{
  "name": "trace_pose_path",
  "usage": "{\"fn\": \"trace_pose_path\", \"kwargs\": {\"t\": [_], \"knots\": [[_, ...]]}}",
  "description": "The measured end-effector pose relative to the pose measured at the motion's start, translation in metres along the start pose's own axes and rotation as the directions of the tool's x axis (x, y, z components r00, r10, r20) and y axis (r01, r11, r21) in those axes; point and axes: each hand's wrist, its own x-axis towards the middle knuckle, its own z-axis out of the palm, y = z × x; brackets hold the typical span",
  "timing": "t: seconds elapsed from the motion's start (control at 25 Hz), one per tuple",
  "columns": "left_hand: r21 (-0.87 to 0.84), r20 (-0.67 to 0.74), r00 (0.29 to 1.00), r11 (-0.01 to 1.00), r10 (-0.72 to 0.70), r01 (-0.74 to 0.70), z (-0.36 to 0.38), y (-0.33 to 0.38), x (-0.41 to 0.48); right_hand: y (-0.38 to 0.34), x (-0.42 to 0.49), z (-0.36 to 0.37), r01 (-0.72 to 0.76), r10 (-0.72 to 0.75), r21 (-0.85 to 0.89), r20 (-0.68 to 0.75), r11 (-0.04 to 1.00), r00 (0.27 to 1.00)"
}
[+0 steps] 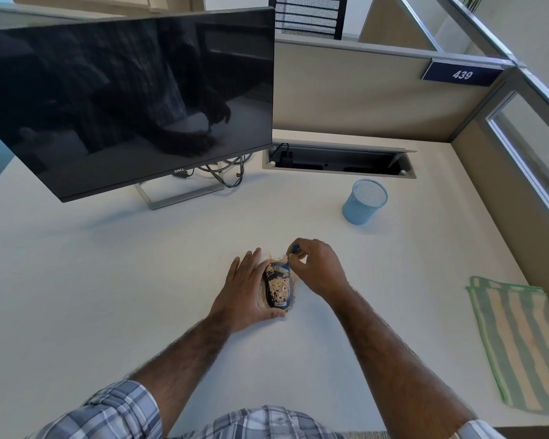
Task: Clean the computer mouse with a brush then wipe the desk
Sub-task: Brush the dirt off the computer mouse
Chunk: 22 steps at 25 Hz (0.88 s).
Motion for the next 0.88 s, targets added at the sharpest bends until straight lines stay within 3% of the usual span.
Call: {"fn": "trace_pose_path", "kwargs": {"t": [0.44, 0.88], "knots": [[0.015, 0.018, 1.000, 1.000, 0.002, -0.002, -0.002, 0.001, 0.000, 0.011, -0.011, -0.001, -0.040, 0.046, 0.132, -0.042, 0.990, 0.998], [0.000, 0.009, 1.000, 1.000, 0.003, -0.003, -0.004, 0.002, -0.001, 0.012, -0.012, 0.000, -0.047, 0.054, 0.102, -0.067, 0.994, 0.996]]}}
